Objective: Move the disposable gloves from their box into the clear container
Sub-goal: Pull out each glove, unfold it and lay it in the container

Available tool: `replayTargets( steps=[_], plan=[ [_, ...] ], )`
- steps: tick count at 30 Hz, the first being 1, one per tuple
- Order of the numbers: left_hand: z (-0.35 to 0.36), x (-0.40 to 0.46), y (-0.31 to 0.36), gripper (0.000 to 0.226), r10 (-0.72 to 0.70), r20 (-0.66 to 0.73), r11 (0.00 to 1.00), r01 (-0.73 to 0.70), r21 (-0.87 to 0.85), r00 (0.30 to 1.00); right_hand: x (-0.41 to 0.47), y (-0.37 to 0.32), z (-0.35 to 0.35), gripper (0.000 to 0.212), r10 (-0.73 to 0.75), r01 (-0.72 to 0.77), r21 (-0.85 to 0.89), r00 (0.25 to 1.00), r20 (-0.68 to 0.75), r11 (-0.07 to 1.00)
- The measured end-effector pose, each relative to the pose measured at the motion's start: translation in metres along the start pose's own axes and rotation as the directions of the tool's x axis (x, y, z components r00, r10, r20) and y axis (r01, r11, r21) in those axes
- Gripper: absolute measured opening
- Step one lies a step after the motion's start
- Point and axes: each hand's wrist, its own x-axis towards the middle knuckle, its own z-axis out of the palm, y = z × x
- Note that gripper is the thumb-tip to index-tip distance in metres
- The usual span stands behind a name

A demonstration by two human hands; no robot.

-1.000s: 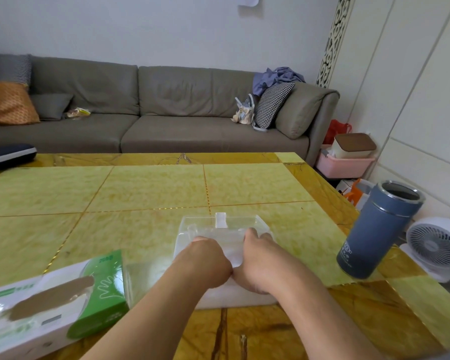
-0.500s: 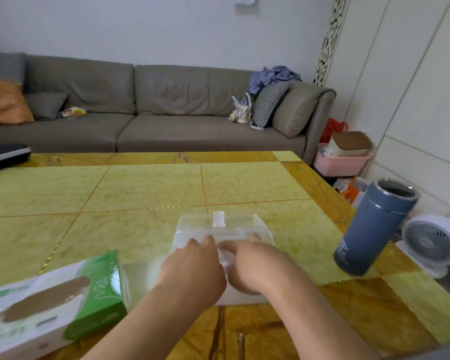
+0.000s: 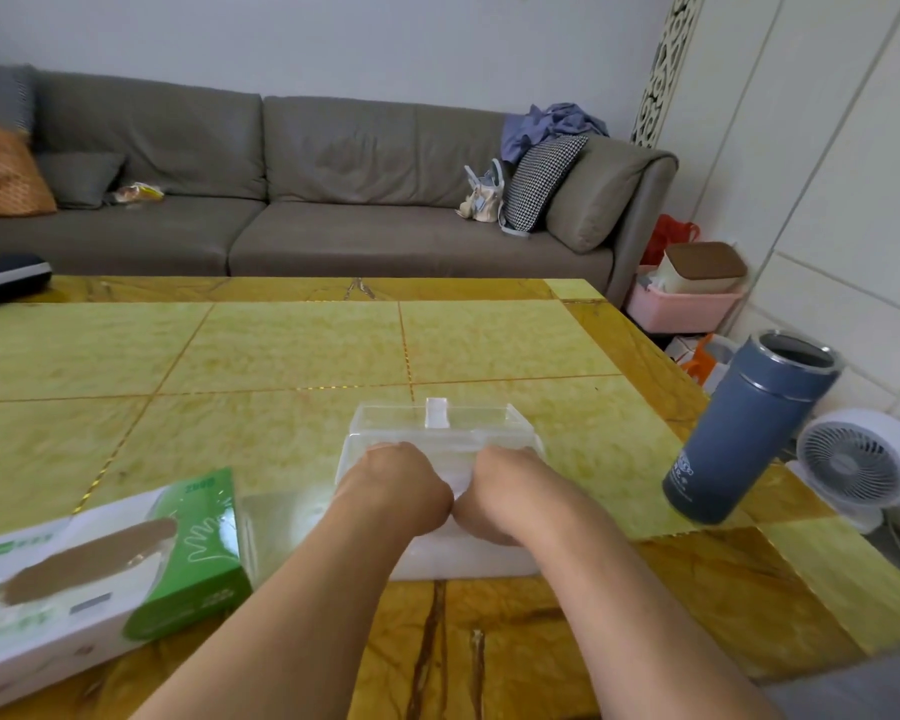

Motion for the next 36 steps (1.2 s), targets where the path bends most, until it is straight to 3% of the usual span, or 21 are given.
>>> replayTargets(
  steps=[7,9,11,14,16,17,21,24,31,36],
  plan=[
    [-0.018,-0.011,-0.004,0.023,0.108,0.085,0.994,-0.109,0.014,0.991,0.01,-0.003,0.001,0.052,0.094,-0.093,-0.013,0.993,0.072,0.996],
    [-0.019,-0.023,-0.007,0.022,0.144,0.028,0.988,-0.145,0.054,0.989,0.01,-0.004,0.002,0.054,0.093,-0.094,0.019,0.994,0.054,0.995],
    [-0.018,-0.038,-0.012,0.013,0.182,-0.146,0.981,-0.17,0.093,0.972,0.011,-0.003,0.004,0.055,0.085,-0.087,0.032,0.996,0.04,0.996],
    [-0.018,-0.055,-0.018,0.045,0.317,-0.311,0.943,-0.262,0.205,0.896,0.015,-0.002,0.006,0.053,0.059,-0.06,0.031,0.997,0.041,0.998],
    [-0.017,-0.052,-0.02,0.073,0.407,-0.285,0.902,-0.334,0.274,0.868,0.017,-0.004,0.007,0.056,0.073,-0.074,0.02,0.996,0.042,0.997],
    [-0.017,-0.049,-0.02,0.076,0.408,-0.257,0.897,-0.332,0.29,0.876,0.017,-0.004,0.007,0.058,0.089,-0.089,0.007,0.995,0.037,0.996],
    [-0.019,-0.04,-0.022,0.055,0.377,-0.236,0.911,-0.313,0.268,0.895,0.014,-0.001,0.007,0.06,0.089,-0.089,0.003,0.996,0.012,0.996],
    [-0.019,-0.041,-0.02,0.022,0.397,-0.263,0.909,-0.338,0.244,0.879,0.01,0.0,0.005,0.052,0.077,-0.077,0.009,0.997,0.022,0.997],
    [-0.016,-0.041,-0.016,0.028,0.353,-0.311,0.93,-0.293,0.224,0.882,0.01,0.001,0.004,0.053,0.064,-0.064,-0.016,0.998,0.021,0.998],
    [-0.01,-0.04,-0.012,0.026,0.263,-0.234,0.95,-0.21,0.231,0.936,0.009,0.001,0.007,0.049,0.057,-0.057,-0.017,0.998,0.014,0.998]
  ],
)
